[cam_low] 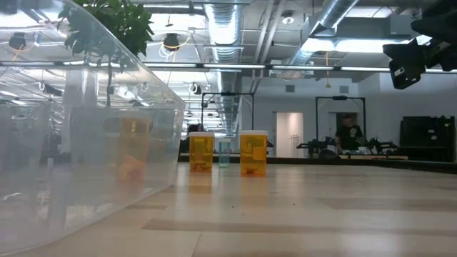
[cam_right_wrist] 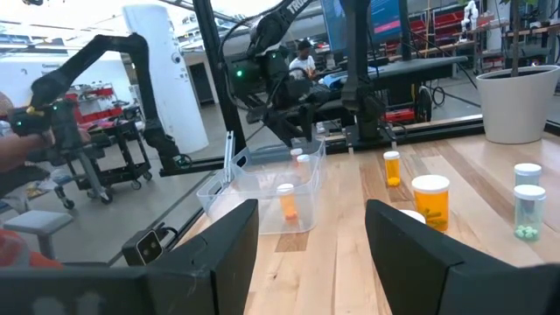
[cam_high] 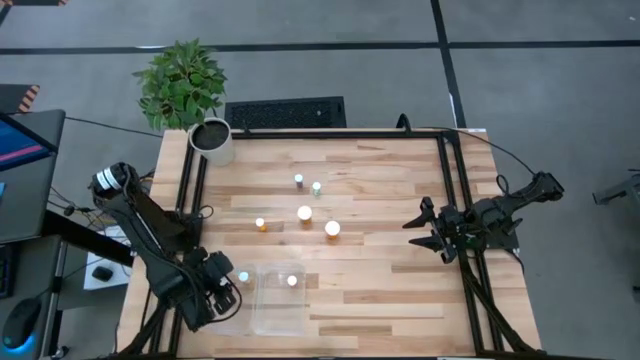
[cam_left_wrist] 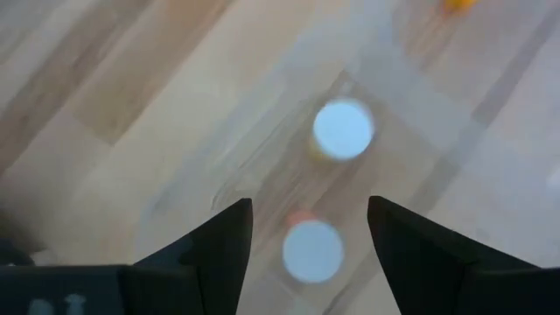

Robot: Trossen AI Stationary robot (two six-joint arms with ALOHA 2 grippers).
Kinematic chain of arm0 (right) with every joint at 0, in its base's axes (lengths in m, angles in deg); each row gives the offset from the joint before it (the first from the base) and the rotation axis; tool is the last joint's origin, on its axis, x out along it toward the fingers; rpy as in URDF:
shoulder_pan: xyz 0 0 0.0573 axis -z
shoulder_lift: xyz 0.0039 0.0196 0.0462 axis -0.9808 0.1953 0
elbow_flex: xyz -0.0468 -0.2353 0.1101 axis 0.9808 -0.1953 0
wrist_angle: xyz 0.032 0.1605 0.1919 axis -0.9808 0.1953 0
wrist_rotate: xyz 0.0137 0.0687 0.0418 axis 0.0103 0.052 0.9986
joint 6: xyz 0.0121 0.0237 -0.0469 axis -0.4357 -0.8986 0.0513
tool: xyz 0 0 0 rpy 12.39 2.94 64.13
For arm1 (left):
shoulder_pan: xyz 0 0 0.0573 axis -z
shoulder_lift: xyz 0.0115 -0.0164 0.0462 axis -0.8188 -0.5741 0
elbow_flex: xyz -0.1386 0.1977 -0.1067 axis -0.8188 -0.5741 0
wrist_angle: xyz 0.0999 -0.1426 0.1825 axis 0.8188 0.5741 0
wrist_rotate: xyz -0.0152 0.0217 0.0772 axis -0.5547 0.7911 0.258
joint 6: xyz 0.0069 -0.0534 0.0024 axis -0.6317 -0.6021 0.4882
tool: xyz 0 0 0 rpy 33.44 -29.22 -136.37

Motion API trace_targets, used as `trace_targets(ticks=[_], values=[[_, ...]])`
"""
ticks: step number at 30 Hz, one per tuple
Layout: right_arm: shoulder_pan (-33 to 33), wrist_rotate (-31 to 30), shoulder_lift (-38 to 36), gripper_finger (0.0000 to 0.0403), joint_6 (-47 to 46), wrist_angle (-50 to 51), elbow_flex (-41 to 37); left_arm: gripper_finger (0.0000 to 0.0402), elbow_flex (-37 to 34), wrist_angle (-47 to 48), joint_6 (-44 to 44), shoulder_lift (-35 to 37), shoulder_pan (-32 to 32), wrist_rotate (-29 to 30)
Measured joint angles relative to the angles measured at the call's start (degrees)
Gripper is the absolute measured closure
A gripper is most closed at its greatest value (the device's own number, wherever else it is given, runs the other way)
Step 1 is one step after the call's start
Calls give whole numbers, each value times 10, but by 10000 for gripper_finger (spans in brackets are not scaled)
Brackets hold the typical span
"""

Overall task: Pick and place medicine bottles into bin by pill shape (circle, oval)
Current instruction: Put the small orange tablet bottle into the left transparent bin

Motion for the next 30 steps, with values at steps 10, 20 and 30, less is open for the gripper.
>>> trace_targets(ticks=[10,20,30], values=[[0,0,0,177,0,0,0,180,1,-1,131,84,-61,121],[0,0,0,177,0,0,0,148,1,-7,440,105,-289,71],[0,0,0,177,0,0,0,103,1,-70,634,100,-505,-44]])
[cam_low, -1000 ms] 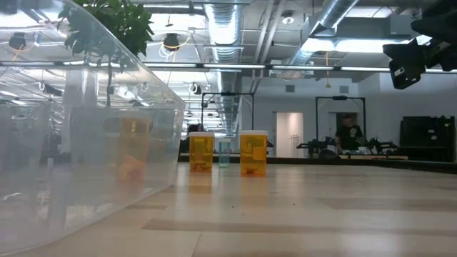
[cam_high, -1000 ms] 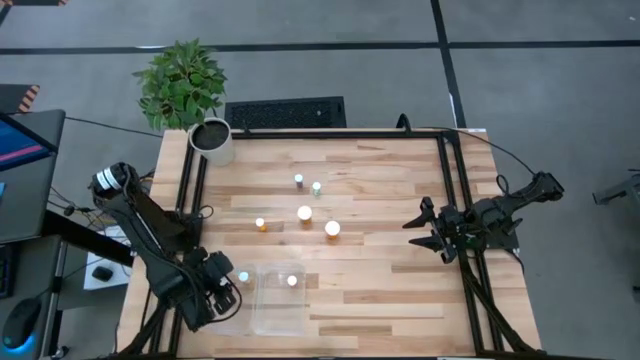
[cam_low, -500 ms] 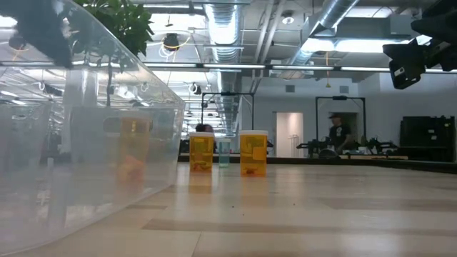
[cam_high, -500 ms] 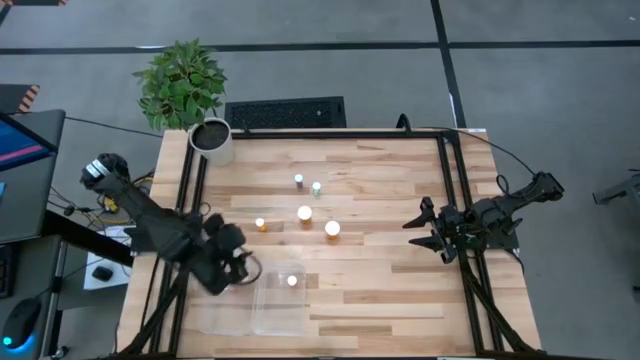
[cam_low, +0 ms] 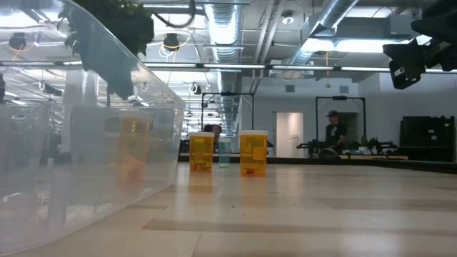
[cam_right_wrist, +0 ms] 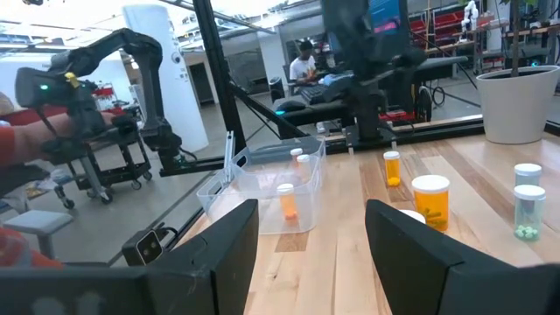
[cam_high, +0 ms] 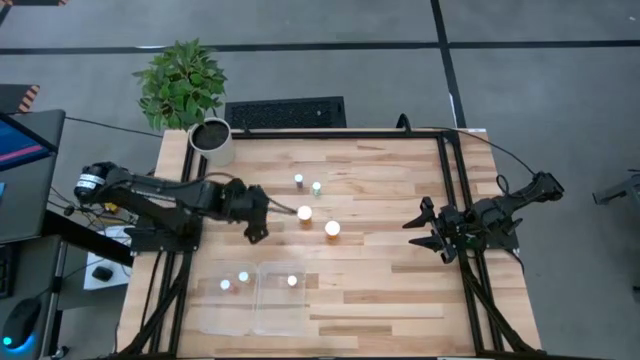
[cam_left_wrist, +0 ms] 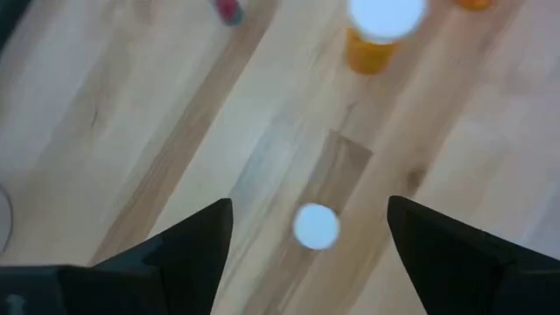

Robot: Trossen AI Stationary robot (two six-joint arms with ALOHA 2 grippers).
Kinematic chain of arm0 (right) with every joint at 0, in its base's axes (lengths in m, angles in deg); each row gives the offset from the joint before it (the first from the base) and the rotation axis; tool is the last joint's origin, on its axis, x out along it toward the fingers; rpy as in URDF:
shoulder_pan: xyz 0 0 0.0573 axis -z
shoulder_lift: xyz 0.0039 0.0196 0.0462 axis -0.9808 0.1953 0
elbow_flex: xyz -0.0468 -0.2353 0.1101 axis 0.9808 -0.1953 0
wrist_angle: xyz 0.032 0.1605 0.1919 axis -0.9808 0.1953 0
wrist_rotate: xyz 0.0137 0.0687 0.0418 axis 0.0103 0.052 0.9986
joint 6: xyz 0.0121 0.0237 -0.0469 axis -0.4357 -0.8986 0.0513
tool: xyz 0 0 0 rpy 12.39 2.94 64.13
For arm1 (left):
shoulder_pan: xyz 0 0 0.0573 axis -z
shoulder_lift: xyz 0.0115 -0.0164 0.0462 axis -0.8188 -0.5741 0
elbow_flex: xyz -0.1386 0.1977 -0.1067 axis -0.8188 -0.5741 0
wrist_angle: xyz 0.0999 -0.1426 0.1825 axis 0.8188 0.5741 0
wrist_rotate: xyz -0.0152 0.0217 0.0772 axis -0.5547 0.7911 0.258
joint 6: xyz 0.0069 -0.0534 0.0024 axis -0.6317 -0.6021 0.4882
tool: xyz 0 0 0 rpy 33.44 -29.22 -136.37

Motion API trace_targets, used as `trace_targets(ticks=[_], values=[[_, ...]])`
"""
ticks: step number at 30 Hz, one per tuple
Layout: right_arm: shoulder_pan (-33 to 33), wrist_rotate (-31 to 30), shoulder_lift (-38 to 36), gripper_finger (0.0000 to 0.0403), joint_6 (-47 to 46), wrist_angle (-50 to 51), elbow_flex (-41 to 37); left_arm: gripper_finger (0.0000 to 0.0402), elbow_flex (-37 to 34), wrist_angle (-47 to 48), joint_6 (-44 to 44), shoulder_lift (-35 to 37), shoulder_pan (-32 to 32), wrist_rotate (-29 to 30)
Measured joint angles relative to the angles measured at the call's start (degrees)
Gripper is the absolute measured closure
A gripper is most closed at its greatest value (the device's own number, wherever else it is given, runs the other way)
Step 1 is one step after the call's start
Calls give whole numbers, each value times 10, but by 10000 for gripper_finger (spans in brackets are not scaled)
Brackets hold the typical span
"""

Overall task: Pick and place medicine bottles into bin by pill shape (circle, oval)
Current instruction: Put the small orange tablet bottle into the left transparent bin

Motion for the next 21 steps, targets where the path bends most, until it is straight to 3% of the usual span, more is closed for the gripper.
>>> trace_targets(ticks=[6,21], values=[[0,0,0,177,0,0,0,102,-9,7,31,-7,-58,-48],[0,0,1,177,0,0,0,102,-43,-37,38,-43,-66,-84]])
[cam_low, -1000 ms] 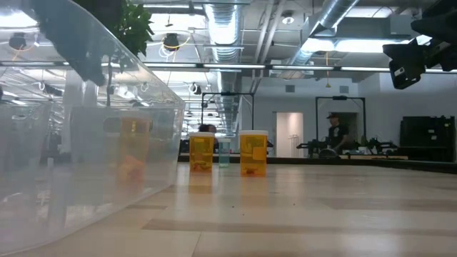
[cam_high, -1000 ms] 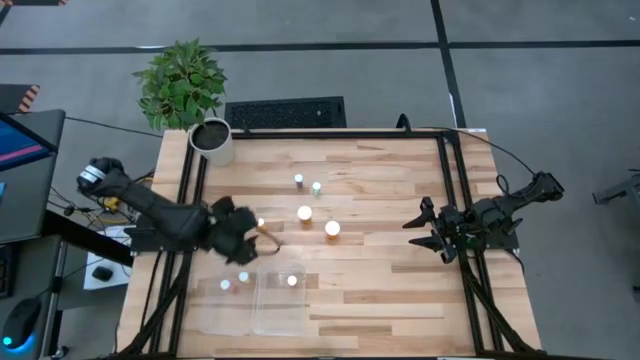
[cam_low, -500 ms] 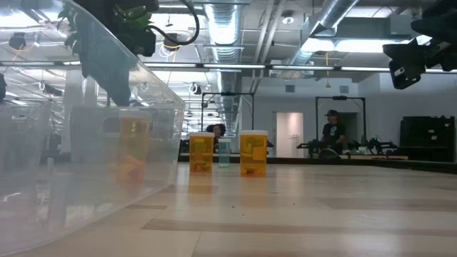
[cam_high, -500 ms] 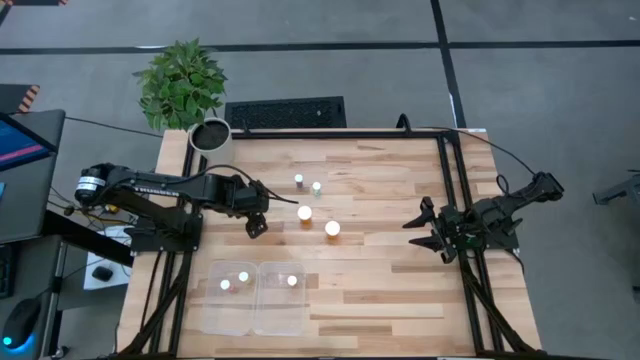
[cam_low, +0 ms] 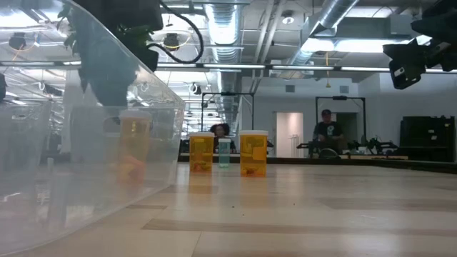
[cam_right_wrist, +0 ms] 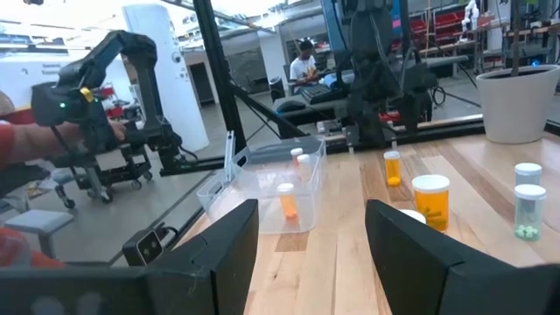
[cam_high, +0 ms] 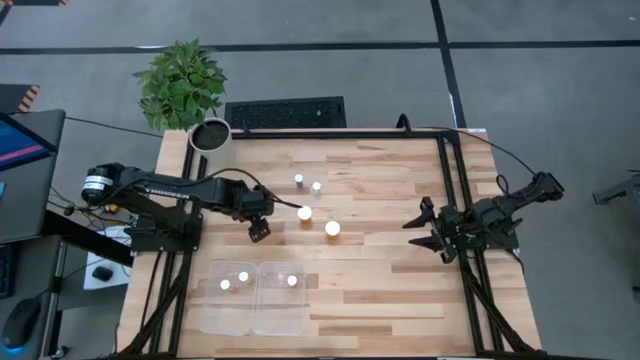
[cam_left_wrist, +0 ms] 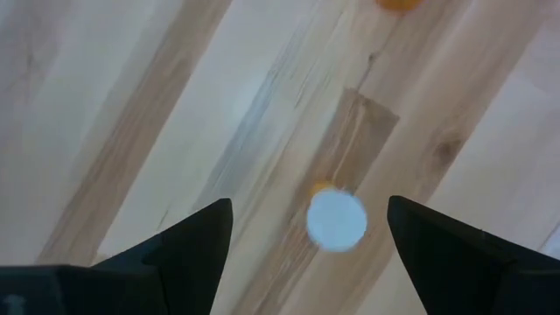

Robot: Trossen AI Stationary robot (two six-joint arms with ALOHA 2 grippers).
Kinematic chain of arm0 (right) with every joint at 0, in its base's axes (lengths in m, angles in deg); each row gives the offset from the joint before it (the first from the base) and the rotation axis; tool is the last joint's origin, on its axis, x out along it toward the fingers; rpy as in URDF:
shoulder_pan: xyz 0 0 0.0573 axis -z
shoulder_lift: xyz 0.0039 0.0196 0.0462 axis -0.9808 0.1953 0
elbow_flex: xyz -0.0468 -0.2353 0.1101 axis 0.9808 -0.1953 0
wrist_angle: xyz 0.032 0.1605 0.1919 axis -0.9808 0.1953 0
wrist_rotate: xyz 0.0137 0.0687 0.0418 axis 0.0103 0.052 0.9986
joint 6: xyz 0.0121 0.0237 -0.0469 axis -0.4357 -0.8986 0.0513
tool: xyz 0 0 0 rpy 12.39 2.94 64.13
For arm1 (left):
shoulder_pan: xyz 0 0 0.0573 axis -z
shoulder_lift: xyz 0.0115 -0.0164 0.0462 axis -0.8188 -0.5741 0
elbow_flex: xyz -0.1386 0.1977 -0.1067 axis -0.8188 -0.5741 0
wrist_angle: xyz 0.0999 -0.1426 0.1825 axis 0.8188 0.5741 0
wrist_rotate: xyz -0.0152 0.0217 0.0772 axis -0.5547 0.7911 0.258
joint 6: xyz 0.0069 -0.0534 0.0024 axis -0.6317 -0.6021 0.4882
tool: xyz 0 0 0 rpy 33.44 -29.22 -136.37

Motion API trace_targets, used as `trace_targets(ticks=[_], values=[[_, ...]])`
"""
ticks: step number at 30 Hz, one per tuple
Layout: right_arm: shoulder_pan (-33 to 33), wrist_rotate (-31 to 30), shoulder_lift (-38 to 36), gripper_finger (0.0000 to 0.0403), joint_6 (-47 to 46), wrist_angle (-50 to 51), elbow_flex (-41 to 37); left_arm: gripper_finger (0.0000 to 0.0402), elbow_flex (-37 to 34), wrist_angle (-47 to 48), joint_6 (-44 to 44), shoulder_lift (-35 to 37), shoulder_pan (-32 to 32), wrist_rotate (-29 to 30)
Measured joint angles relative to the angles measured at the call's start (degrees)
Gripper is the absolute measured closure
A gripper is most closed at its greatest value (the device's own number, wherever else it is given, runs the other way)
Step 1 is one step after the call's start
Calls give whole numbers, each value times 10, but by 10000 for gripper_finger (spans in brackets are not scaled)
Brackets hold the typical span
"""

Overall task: Pick and place medicine bottles into bin by pill shape (circle, oval)
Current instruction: Put the small orange tablet bottle into the left transparent bin

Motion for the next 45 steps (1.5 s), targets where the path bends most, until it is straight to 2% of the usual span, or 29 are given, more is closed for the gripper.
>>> trace_targets(ticks=[12,20,45], values=[[0,0,7,177,0,5,0,102,0,-8,24,-82,0,-25],[0,0,7,177,0,4,0,105,0,-12,34,-89,0,-25],[0,0,7,177,0,8,0,224,0,-10,38,-88,0,-37]])
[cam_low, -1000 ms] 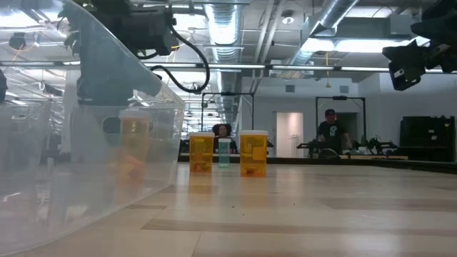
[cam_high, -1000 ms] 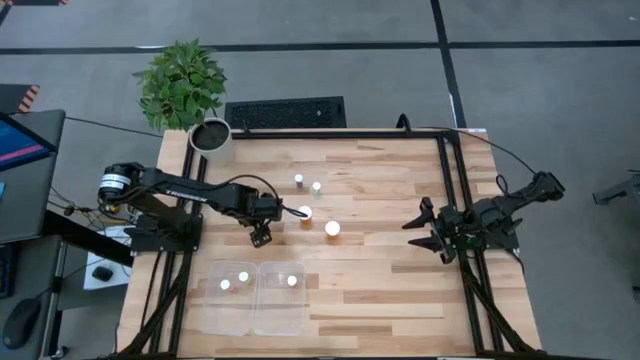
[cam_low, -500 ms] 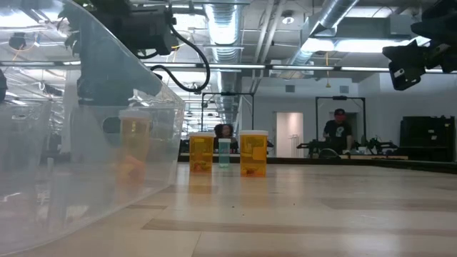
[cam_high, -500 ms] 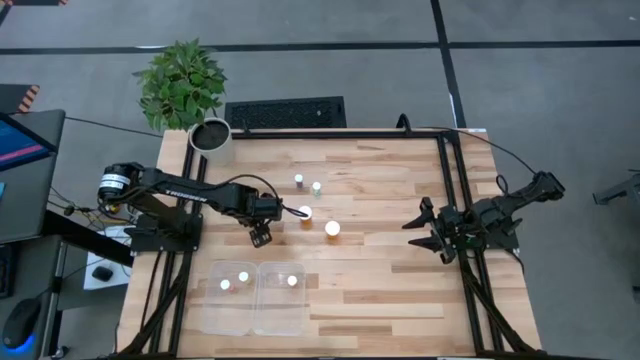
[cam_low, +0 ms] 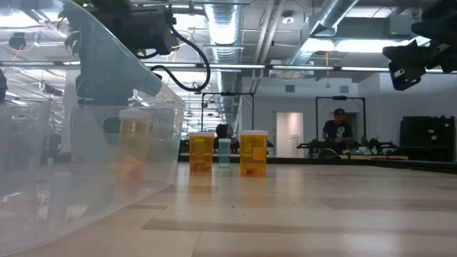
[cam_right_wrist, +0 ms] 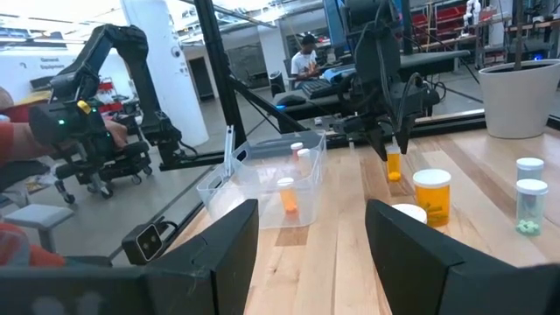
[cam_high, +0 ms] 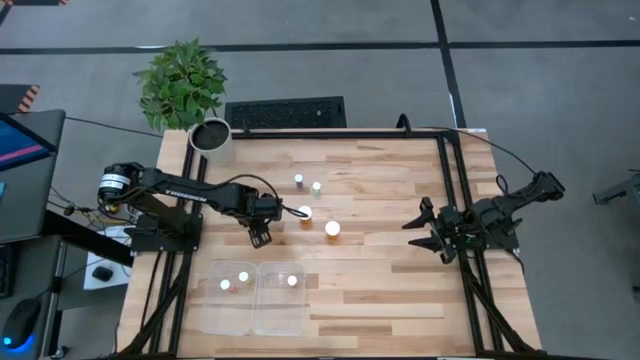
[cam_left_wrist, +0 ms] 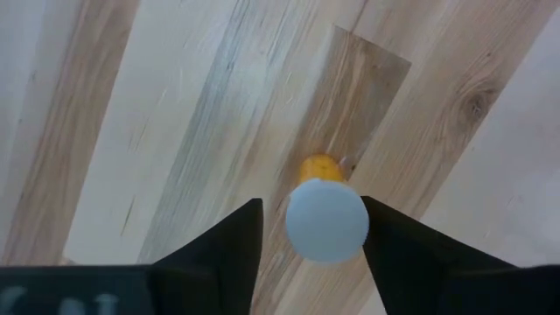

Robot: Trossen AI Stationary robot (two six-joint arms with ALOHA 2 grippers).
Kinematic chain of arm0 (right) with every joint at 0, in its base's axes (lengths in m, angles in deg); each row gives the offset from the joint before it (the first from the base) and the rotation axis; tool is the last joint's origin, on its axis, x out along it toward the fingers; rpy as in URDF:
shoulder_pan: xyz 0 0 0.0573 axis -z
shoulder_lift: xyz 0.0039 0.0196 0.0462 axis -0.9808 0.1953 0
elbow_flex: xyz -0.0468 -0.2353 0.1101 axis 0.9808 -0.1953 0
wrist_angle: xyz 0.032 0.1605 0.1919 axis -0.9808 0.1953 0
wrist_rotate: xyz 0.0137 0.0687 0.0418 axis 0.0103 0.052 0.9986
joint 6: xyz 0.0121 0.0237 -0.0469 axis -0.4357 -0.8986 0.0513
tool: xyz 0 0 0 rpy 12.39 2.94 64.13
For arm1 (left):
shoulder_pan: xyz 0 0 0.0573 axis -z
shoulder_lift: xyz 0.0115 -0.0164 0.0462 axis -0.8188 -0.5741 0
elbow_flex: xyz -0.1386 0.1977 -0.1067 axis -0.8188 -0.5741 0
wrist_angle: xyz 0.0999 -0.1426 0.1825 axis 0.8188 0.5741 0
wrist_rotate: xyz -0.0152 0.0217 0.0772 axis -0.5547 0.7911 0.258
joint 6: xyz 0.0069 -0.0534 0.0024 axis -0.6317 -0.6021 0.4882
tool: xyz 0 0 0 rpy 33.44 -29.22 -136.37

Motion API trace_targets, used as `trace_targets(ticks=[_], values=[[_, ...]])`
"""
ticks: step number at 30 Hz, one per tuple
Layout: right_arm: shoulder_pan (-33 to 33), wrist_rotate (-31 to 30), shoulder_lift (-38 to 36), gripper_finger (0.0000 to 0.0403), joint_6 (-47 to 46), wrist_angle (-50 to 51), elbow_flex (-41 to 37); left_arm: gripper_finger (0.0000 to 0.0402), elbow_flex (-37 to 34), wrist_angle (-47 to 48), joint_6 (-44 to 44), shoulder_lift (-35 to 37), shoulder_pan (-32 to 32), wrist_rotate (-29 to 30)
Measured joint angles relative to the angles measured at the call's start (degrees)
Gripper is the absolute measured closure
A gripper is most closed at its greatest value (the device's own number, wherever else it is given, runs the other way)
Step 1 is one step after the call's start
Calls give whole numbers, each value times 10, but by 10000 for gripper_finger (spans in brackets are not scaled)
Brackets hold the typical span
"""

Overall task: Pick and place medicine bottles into bin by pill shape (circle, oval)
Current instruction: Put the small orange tablet bottle into the left transparent bin

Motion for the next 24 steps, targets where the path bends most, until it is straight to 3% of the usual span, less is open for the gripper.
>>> trace_targets(ticks=[11,19,24], values=[[0,0,0,177,0,0,0,305,0,-10,0,0,0,0],[0,0,0,177,0,0,0,292,13,-20,7,0,0,-1],[0,0,0,177,0,0,0,305,47,-20,20,0,1,-1]])
